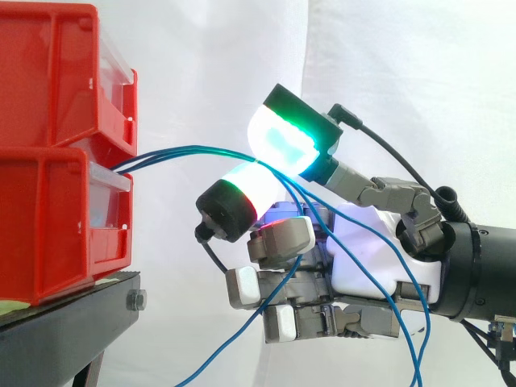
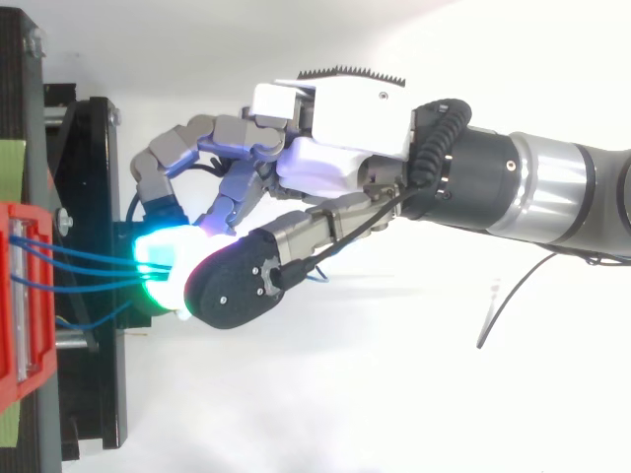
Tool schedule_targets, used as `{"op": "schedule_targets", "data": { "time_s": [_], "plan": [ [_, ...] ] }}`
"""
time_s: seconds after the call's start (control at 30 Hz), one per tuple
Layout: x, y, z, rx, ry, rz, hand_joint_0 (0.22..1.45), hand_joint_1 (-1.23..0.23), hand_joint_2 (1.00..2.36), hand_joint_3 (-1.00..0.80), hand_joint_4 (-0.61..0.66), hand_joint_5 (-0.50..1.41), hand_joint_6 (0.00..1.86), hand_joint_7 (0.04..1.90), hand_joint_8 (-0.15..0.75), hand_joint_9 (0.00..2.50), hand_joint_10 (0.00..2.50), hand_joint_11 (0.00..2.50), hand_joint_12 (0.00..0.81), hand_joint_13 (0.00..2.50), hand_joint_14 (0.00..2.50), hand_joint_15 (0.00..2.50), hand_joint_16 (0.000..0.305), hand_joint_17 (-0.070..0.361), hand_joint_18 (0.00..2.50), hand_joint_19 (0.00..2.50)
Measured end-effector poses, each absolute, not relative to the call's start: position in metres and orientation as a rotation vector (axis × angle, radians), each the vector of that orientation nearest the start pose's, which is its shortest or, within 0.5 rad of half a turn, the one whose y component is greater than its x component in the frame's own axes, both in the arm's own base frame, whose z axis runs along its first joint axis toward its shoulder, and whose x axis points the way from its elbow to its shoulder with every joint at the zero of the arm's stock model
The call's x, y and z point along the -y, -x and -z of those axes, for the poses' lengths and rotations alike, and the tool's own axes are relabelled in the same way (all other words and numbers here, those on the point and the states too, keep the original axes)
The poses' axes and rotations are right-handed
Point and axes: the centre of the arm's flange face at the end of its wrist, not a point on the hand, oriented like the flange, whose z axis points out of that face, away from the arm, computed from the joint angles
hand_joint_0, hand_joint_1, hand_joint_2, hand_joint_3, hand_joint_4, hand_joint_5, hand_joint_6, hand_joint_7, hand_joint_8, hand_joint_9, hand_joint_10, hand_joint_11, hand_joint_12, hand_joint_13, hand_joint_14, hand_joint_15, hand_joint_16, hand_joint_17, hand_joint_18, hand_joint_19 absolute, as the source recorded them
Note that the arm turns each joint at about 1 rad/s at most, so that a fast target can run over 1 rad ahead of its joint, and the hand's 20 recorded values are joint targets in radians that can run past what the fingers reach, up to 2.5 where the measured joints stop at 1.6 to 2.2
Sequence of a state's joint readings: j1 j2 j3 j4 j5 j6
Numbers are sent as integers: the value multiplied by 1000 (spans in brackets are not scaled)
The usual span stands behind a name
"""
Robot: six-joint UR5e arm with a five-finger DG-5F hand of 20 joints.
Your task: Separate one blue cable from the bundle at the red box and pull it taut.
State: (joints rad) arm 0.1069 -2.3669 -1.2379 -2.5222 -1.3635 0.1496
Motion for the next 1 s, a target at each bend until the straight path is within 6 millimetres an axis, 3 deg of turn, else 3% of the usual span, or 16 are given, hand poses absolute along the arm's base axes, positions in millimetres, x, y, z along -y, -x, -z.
{"op": "schedule_targets", "data": {
  "time_s": [0.07,0.23,0.47,0.73,0.9,1.0],
  "plan": [
    [71,-778,-201,-937,-1252,-1340,804,-923,1000,-500,-83,-186,878,1287,301,1124,30,1285,384,961,25,674,50,113,853,769],
    [71,-778,-201,-938,-1253,-1340,678,-880,1000,-500,-15,-173,873,1214,305,1148,31,1291,386,972,27,682,49,111,857,801],
    [71,-778,-201,-938,-1253,-1339,518,-685,1000,-500,50,-163,835,1184,332,1156,30,1268,421,983,26,688,55,124,896,828],
    [71,-778,-201,-938,-1253,-1340,520,-671,1000,-500,60,-161,820,1180,334,1162,29,1275,426,980,26,686,56,126,904,829],
    [71,-778,-201,-939,-1253,-1340,639,-770,1000,-500,41,-160,808,1240,314,1149,31,1274,407,964,25,688,52,118,871,844],
    [71,-778,-201,-938,-1253,-1339,666,-837,1017,-289,-13,-169,823,1379,318,1141,30,1288,406,961,26,688,52,118,873,845]
  ]
}}
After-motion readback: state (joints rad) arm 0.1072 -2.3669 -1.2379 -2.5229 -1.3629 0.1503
